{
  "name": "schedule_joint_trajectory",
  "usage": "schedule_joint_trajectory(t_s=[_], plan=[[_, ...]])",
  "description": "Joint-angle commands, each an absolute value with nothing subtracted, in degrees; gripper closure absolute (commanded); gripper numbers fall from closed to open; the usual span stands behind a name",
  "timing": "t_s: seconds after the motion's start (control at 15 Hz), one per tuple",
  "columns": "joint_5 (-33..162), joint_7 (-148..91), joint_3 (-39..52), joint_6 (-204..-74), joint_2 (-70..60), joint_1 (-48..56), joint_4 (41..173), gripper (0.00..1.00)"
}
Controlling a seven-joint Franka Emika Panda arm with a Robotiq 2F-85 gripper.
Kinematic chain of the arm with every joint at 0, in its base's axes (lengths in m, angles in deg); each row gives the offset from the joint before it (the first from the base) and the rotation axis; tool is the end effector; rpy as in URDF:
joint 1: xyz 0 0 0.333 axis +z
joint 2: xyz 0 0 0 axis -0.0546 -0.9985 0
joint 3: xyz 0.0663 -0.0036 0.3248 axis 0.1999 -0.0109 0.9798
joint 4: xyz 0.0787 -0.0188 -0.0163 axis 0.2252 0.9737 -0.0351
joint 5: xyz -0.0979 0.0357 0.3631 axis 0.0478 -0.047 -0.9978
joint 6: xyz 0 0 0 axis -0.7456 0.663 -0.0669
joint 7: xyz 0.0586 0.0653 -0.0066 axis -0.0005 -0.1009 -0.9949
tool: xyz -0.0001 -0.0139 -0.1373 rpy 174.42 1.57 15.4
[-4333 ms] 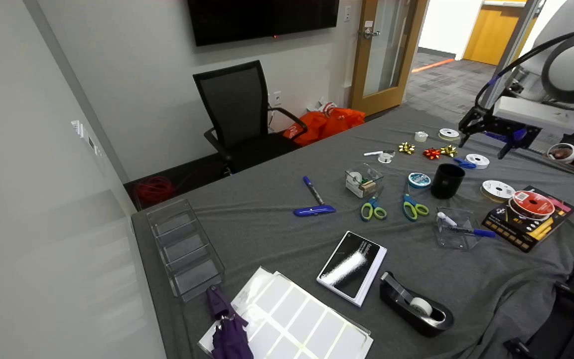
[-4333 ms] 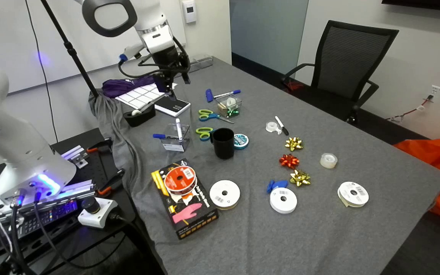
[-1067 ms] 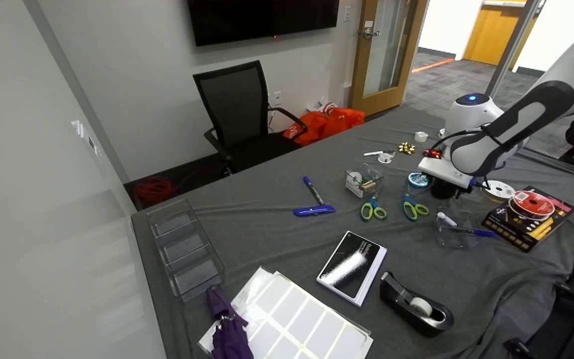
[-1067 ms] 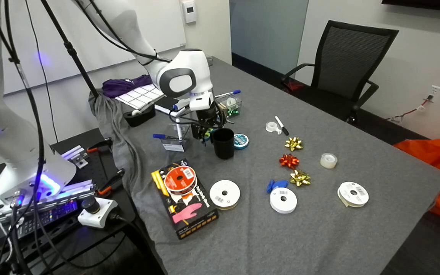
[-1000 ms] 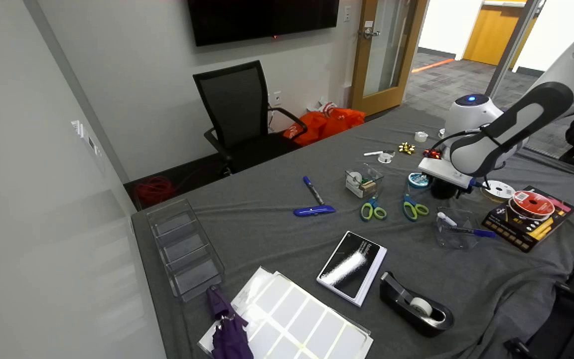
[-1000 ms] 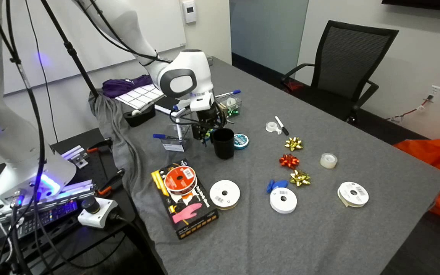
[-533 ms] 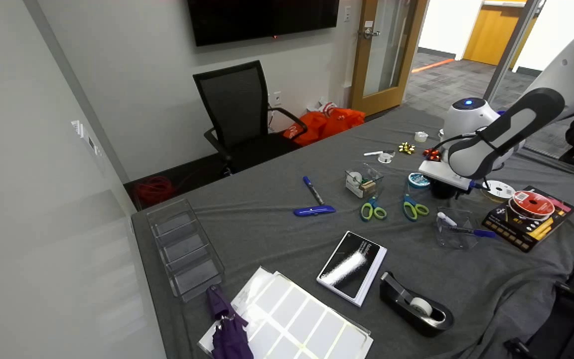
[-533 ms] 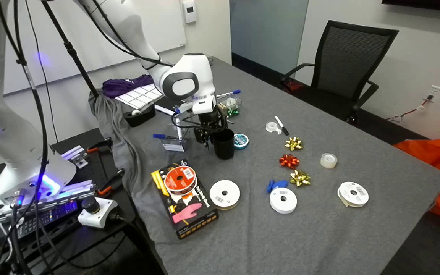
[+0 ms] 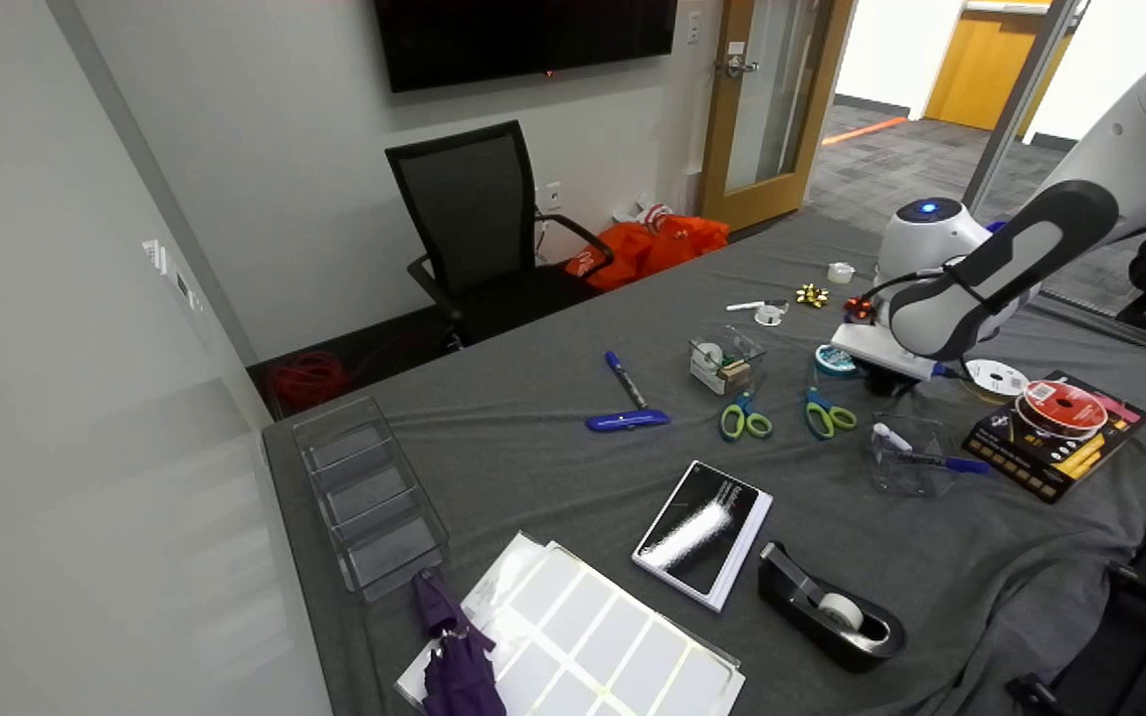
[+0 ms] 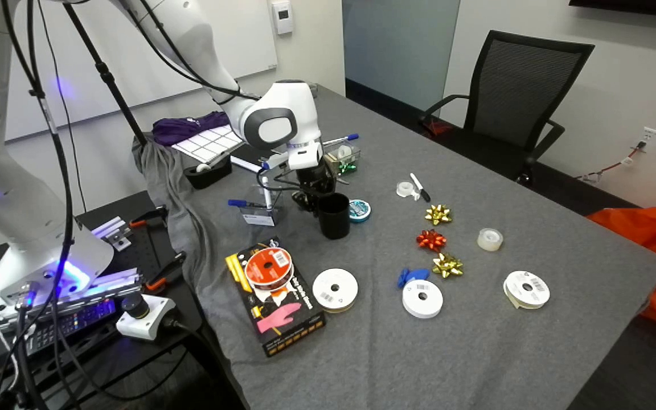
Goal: Move the black cup forwards
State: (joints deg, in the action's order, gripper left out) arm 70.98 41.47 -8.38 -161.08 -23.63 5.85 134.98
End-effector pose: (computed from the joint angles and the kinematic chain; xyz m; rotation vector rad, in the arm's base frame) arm 0.5616 -0.1578 0.1361 2.2848 -1.8393 0.2355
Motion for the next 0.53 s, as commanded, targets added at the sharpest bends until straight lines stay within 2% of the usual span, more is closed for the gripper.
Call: schedule_joint_trajectory(t_s=[0.0, 0.47], plan=[[70.2, 40.0, -9.6, -161.2, -24.6, 6.7, 134.4, 0.98], [69.9, 40.6, -9.9, -160.1, -22.7, 7.3, 135.0, 0.95]])
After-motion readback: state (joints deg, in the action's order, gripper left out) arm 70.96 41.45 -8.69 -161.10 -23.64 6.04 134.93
